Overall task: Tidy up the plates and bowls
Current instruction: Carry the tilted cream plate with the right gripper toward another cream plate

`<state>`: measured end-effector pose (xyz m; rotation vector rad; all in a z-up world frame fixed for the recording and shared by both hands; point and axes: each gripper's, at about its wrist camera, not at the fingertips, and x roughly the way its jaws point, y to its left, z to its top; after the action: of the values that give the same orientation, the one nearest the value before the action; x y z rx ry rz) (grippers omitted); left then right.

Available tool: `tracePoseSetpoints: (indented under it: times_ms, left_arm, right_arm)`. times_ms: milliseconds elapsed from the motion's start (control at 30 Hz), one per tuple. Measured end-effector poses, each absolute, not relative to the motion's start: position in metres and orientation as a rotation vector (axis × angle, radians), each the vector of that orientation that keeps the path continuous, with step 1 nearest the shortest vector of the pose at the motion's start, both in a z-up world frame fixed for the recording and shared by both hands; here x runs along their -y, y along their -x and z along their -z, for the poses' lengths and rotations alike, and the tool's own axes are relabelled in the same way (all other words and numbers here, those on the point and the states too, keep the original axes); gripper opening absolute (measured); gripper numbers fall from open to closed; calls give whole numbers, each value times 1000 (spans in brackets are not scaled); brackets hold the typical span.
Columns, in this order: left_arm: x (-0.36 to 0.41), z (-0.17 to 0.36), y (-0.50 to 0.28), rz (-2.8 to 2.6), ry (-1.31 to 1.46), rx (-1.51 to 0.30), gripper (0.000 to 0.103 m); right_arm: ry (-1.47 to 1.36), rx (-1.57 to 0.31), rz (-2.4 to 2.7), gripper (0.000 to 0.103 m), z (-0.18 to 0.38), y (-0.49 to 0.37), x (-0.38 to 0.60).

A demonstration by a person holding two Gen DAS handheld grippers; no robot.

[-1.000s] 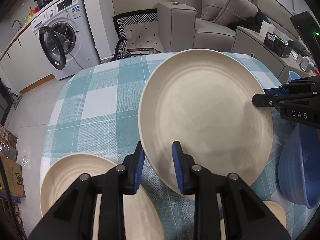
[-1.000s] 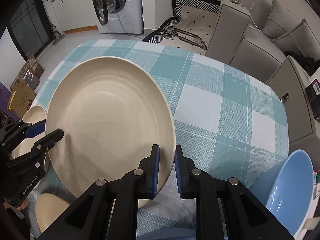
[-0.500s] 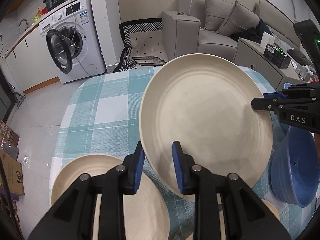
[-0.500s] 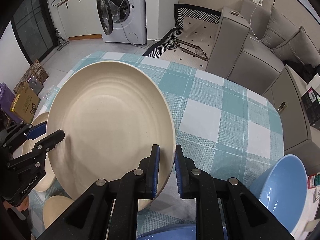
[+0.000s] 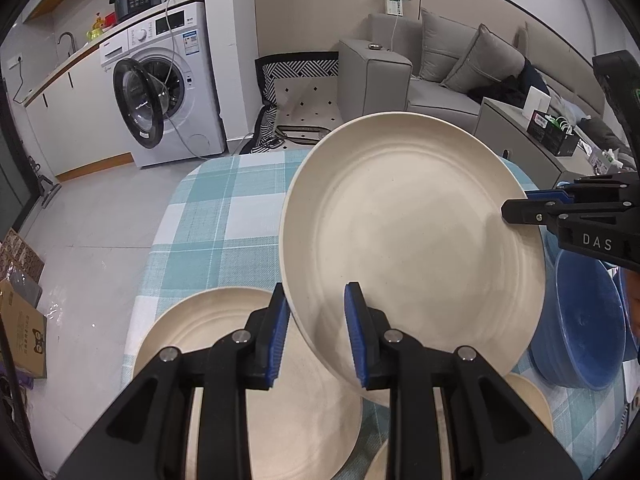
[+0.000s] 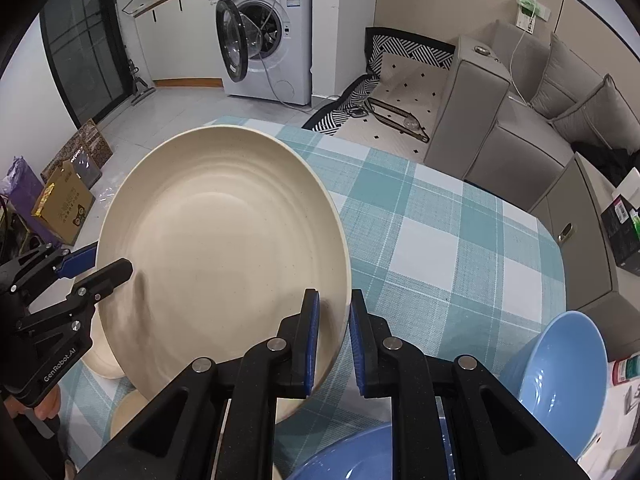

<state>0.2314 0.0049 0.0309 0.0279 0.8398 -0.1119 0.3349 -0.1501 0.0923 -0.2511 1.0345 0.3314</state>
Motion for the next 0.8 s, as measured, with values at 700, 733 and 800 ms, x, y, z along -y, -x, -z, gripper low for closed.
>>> tracePoseSetpoints:
  times_ms: [700,733,800]
  left_arm:
    - [-18,-48,-179,110,-1,-782,26]
    - [-18,-49,-176,110,0,-780,26]
    - [-19,-50,-171,111,0,-775,26]
  right_arm:
    - [234,-1001,-375,15,-110,-279,144]
    - [231,-1000,-376,15,-110,-277,145]
    - [227,-1000,-382,15,-111,-272,146]
